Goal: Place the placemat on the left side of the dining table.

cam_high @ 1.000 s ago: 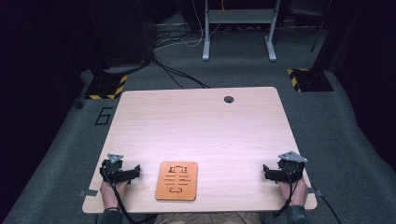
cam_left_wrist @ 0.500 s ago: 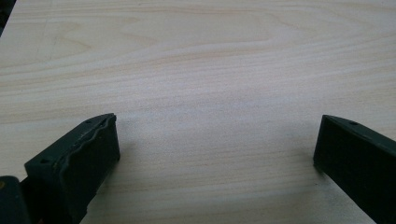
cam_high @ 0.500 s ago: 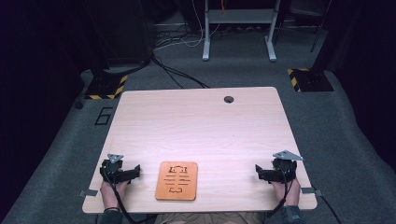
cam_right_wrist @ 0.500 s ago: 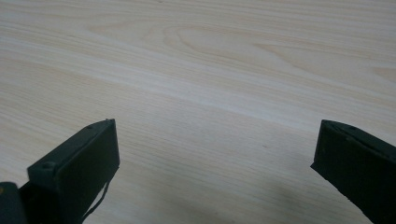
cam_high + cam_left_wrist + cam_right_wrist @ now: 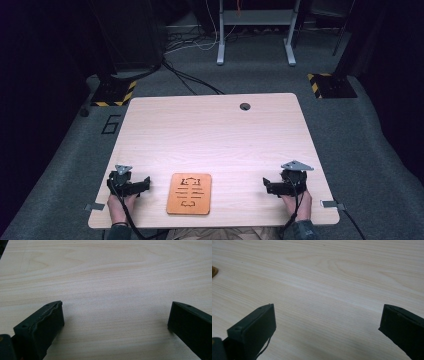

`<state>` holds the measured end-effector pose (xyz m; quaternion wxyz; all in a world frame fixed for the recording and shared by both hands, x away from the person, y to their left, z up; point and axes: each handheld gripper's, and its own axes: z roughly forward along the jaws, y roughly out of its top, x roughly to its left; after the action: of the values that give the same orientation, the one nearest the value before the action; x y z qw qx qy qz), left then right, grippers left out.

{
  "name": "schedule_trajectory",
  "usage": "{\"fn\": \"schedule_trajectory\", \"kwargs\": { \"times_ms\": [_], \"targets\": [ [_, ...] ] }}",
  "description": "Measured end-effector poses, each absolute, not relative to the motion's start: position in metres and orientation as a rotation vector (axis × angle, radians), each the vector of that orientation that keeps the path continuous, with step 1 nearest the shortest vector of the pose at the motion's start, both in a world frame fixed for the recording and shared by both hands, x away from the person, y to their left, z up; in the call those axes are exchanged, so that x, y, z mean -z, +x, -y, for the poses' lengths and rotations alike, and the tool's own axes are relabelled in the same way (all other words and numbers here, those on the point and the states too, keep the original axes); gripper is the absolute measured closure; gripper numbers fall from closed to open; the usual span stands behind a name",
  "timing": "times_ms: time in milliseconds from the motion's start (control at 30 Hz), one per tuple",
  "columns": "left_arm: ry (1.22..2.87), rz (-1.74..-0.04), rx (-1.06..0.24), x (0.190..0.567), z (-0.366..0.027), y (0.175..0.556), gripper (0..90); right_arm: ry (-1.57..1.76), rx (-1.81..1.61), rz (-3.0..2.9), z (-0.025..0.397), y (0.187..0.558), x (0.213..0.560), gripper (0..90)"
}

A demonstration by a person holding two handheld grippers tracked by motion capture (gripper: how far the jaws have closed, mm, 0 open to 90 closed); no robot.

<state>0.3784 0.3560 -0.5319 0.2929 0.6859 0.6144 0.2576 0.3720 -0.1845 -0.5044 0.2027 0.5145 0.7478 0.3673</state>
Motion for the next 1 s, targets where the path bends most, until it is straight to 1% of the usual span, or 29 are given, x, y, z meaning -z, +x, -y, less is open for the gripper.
{"fn": "schedule_trajectory", "kwargs": {
  "times_ms": [1000],
  "targets": [
    [1.824,-1.640,-0.688,0.532,-0.356,0.378,0.4,1.290,-1.099,-2.237,0.120,0.374,0.485,0.0]
  ]
}}
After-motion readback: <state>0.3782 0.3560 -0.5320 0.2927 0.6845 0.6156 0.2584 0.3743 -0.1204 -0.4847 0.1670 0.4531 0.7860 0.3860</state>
